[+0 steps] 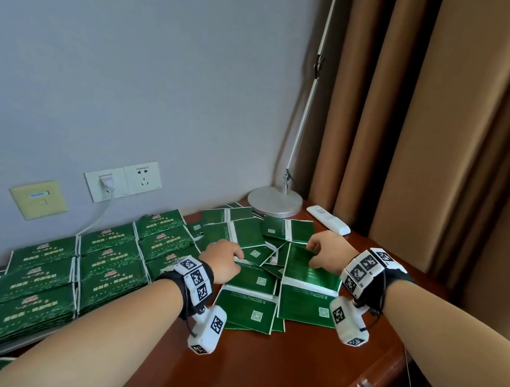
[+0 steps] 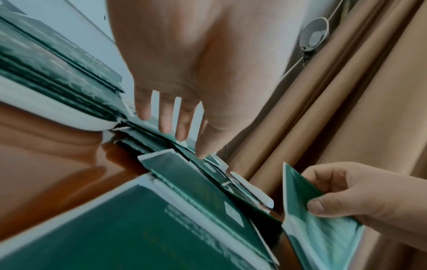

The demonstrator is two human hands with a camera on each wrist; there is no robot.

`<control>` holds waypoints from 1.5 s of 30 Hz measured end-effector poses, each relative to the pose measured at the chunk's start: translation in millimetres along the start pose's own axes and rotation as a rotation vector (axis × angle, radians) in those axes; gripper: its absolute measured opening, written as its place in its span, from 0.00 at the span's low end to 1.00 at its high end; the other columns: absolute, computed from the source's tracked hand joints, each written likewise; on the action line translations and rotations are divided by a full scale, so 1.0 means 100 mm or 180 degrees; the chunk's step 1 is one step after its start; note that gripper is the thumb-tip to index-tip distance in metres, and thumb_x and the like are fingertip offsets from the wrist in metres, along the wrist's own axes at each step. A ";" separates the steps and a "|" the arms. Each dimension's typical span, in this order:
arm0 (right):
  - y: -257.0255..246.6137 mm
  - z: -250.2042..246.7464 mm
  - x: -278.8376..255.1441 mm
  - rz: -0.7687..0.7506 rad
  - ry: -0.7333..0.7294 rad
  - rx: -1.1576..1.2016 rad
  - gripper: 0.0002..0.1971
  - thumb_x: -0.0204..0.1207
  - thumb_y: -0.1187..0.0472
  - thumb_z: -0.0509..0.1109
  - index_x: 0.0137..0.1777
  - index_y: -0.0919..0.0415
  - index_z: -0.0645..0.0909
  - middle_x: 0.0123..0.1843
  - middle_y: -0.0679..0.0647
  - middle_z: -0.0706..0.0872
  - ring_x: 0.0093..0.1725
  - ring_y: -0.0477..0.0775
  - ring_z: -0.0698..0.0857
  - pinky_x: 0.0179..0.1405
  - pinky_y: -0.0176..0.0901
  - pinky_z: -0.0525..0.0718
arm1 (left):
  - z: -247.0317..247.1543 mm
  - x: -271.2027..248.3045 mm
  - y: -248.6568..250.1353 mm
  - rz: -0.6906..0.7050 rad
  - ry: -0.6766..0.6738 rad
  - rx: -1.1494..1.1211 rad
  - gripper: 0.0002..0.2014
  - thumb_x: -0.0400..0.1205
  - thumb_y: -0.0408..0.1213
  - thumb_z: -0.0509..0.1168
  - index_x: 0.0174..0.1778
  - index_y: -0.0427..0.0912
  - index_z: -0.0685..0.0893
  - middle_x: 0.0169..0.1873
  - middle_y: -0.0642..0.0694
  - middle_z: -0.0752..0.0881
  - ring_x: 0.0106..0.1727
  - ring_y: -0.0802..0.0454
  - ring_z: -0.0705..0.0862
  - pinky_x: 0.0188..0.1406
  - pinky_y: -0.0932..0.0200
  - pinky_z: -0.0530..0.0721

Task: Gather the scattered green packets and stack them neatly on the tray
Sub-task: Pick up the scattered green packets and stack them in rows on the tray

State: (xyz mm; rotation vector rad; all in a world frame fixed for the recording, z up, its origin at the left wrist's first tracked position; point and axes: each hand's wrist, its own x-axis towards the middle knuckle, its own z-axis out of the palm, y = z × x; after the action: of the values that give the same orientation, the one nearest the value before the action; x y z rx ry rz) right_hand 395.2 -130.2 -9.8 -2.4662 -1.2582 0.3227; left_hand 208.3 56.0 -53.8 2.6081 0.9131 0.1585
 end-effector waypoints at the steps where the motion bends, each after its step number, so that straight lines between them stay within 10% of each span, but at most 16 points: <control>1: -0.01 0.00 0.06 -0.0034 0.0018 -0.0001 0.15 0.68 0.65 0.79 0.55 0.58 0.85 0.51 0.50 0.84 0.52 0.52 0.85 0.50 0.43 0.85 | -0.02 0.03 -0.02 -0.0041 0.0001 0.0003 0.16 0.79 0.35 0.69 0.61 0.52 0.85 0.69 0.46 0.81 0.66 0.44 0.82 0.68 0.47 0.81; 9: 0.05 -0.12 0.38 -0.0146 0.0215 -0.0130 0.11 0.66 0.63 0.75 0.41 0.46 0.81 0.42 0.43 0.85 0.45 0.47 0.83 0.46 0.43 0.83 | -0.09 0.26 -0.19 -0.0245 0.0022 0.0016 0.16 0.78 0.33 0.66 0.60 0.52 0.85 0.68 0.47 0.83 0.64 0.46 0.83 0.65 0.52 0.82; 22: 0.25 -0.10 0.45 -0.0103 0.0544 0.0324 0.12 0.73 0.70 0.67 0.54 0.59 0.84 0.51 0.52 0.86 0.52 0.53 0.83 0.51 0.42 0.82 | -0.01 0.50 -0.11 -0.0383 0.0021 0.0266 0.16 0.77 0.38 0.65 0.60 0.55 0.83 0.64 0.49 0.82 0.61 0.45 0.83 0.63 0.49 0.82; 27: 0.24 0.02 0.50 -0.0375 0.0064 0.0330 0.09 0.70 0.67 0.73 0.45 0.51 0.84 0.45 0.48 0.86 0.46 0.49 0.85 0.42 0.36 0.82 | -0.02 0.55 -0.14 -0.0488 0.0051 0.0440 0.17 0.79 0.44 0.64 0.64 0.55 0.81 0.67 0.47 0.79 0.64 0.42 0.82 0.62 0.49 0.81; 32: 0.27 0.05 0.44 -0.0527 -0.0798 0.0501 0.15 0.68 0.42 0.79 0.50 0.50 0.89 0.47 0.45 0.88 0.48 0.45 0.86 0.47 0.40 0.82 | 0.00 0.61 -0.15 -0.0589 0.0061 0.0742 0.17 0.81 0.53 0.60 0.64 0.54 0.79 0.69 0.44 0.76 0.65 0.36 0.81 0.65 0.42 0.80; 45: 0.38 0.16 0.52 -0.0317 -0.0533 0.0146 0.18 0.70 0.49 0.78 0.60 0.48 0.84 0.55 0.47 0.82 0.54 0.47 0.83 0.55 0.44 0.83 | 0.00 0.71 -0.13 -0.0924 -0.0210 0.1067 0.29 0.82 0.61 0.56 0.76 0.49 0.69 0.78 0.42 0.67 0.70 0.34 0.78 0.74 0.33 0.70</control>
State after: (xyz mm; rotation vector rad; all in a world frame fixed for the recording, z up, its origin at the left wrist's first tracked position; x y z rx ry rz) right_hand 447.9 -105.1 -42.0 -2.3690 -1.4185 0.5347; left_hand 256.6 109.8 -60.4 2.7133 1.3814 -0.1712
